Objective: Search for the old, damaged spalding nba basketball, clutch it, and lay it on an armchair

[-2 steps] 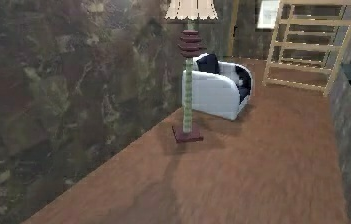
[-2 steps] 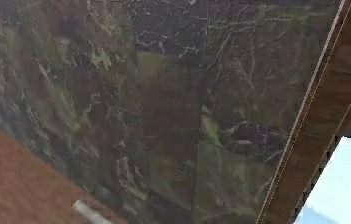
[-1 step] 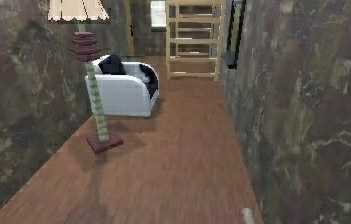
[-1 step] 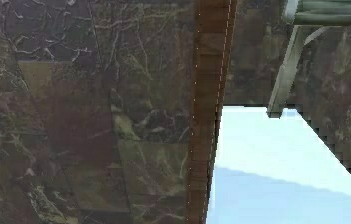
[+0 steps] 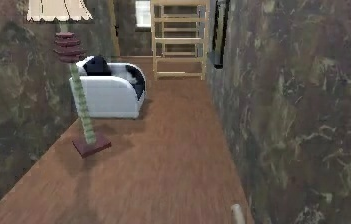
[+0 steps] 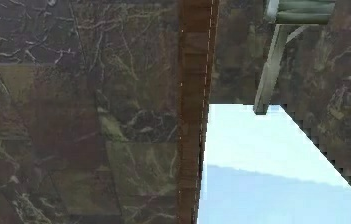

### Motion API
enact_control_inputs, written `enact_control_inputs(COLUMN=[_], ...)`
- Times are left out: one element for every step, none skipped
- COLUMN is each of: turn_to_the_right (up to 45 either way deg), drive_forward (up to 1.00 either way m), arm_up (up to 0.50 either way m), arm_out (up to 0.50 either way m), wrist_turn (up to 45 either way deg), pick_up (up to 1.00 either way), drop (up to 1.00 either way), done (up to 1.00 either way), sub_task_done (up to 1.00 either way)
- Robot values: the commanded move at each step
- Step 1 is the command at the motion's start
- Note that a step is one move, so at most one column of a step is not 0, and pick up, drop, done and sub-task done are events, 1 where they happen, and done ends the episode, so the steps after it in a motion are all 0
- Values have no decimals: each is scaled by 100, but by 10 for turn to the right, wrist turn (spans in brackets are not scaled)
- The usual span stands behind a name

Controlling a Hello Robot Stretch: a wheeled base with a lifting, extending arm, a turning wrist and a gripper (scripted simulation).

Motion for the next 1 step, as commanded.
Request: enact_control_inputs(turn_to_the_right=[0], drive_forward=[100], arm_up=[0], arm_out=[0], wrist_turn=[0], pick_up=[0], drop=[0], done=[0], sub_task_done=[0])
